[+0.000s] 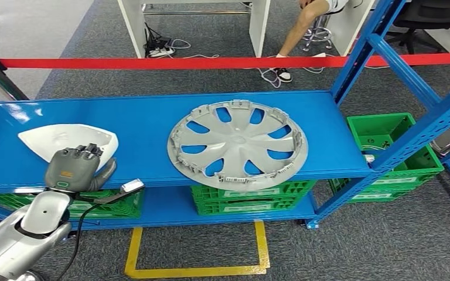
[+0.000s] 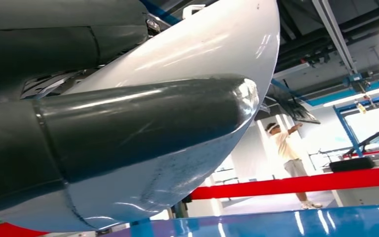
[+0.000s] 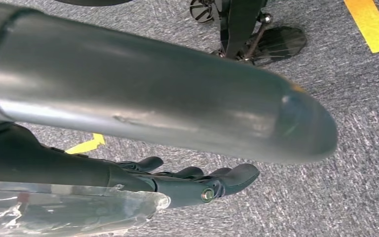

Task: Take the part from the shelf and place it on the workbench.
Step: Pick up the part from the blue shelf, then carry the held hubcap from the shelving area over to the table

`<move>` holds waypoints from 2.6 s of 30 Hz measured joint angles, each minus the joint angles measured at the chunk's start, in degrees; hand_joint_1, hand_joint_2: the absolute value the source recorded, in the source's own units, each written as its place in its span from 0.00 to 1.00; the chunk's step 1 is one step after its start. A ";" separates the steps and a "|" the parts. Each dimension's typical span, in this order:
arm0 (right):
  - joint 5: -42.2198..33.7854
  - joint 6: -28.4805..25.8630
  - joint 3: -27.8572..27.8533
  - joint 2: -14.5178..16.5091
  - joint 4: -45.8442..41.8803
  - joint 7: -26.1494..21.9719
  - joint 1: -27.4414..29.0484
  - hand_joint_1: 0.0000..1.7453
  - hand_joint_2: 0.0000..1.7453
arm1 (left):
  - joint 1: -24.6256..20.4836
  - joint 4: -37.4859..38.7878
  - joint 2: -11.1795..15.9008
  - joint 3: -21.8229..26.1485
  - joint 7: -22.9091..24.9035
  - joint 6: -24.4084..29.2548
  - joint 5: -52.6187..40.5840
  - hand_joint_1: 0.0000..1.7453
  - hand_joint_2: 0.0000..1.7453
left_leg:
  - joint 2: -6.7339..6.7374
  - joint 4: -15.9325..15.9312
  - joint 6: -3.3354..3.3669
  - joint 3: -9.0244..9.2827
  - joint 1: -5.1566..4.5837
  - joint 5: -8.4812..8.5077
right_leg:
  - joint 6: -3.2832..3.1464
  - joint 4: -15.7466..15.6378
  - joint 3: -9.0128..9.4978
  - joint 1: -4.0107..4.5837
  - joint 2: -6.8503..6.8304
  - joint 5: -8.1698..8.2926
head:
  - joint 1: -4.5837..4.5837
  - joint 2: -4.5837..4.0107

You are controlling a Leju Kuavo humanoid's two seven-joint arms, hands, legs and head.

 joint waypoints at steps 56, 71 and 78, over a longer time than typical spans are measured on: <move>-0.40 2.55 0.28 0.24 0.76 -2.13 0.47 0.00 0.00 | 10.85 -11.92 -0.38 9.46 -8.79 -0.66 0.01 1.00 0.00 | 0.88 -0.45 1.75 -1.12 -0.90 1.08 | -0.31 10.93 -3.54 0.41 -0.40 -2.67 | 1.10 -0.01; -0.43 2.26 0.46 0.31 0.83 -2.44 0.13 0.00 0.00 | 11.36 -12.29 -0.76 11.89 -10.60 -3.58 0.48 1.00 0.00 | 1.36 10.32 -2.65 -2.54 0.48 -3.26 | -2.28 -1.53 -1.32 0.13 -1.55 2.20 | 0.89 -0.01; 0.26 1.27 1.02 0.35 0.83 -2.63 0.49 0.00 0.00 | 11.02 -12.69 -1.08 12.39 -10.60 -4.00 0.46 1.00 0.00 | 2.72 -0.51 -0.14 3.02 0.36 -2.75 | 0.14 0.80 -3.39 0.15 -4.11 2.27 | 0.31 -0.01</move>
